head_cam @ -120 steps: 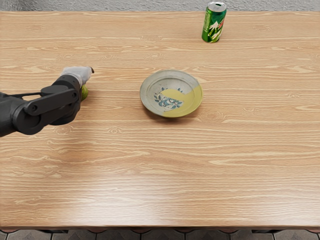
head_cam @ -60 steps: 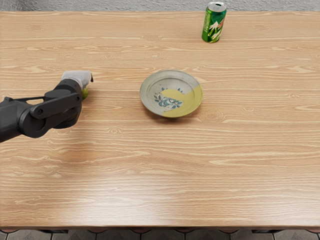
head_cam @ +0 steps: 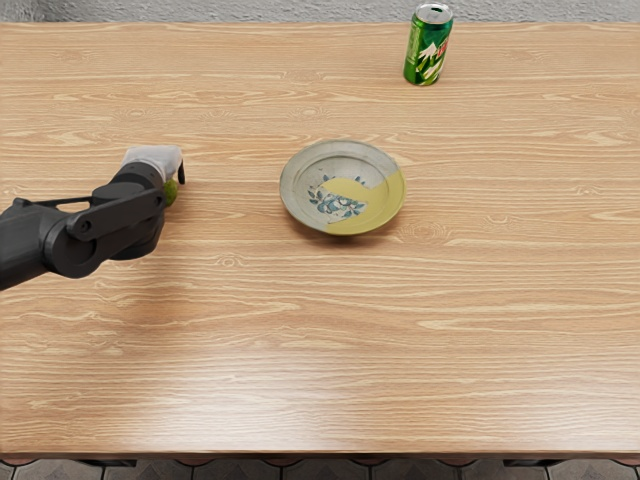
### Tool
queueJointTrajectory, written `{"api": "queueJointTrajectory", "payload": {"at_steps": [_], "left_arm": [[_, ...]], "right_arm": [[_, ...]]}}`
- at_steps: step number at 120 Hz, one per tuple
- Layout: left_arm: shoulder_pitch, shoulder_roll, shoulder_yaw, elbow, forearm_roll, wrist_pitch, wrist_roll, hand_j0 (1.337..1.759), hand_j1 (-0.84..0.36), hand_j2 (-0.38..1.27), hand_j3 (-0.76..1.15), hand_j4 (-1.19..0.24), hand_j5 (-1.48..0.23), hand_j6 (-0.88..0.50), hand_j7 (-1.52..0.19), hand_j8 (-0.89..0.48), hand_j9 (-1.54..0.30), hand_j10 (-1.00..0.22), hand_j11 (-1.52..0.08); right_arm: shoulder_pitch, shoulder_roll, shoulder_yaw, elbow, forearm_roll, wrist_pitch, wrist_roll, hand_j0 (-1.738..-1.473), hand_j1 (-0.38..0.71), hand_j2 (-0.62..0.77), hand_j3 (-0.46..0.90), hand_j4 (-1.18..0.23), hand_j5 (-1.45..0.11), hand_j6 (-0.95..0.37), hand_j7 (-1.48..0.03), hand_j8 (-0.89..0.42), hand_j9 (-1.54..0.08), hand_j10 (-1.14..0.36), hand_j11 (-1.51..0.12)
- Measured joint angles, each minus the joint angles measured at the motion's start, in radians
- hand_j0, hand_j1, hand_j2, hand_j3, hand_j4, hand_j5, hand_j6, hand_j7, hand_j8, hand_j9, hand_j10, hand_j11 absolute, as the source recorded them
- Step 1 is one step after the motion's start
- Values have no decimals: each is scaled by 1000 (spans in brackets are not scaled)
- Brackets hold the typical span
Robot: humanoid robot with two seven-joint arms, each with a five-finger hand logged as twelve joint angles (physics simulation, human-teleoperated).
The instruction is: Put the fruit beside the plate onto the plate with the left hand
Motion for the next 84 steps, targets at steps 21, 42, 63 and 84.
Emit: {"api": "queueJointTrajectory", "payload": {"at_steps": [21, 42, 63, 84], "left_arm": [[-57, -5, -1, -5, -13, -16, 0, 1654, -253, 255, 0, -583, -796, -431, -792, -350, -794, -460, -795], [-143, -73, -6, -19, -19, -48, 0, 1654, -256, 254, 0, -591, -837, -407, -824, -315, -830, -447, -822], [-208, -150, -14, -40, -27, -75, 0, 1654, -255, 260, 0, -592, -859, -399, -841, -301, -848, -440, -833], [-254, -239, -24, -45, -31, -80, 0, 1654, -278, 280, 0, -588, -874, -384, -864, -301, -847, -426, -838]], "right_arm": [[0, 0, 0, 0, 0, 0, 0, -1658, -349, 0, 0, 0, 0, 0, 0, 0, 0, 0, 0], [3, 0, 0, -1, 0, 0, 0, -1658, -349, 0, 0, 0, 0, 0, 0, 0, 0, 0, 0], [7, 0, 1, 0, 0, 0, 0, -1658, -349, 0, 0, 0, 0, 0, 0, 0, 0, 0, 0], [20, 0, 1, -1, 0, 0, 0, -1658, -349, 0, 0, 0, 0, 0, 0, 0, 0, 0, 0]]}}
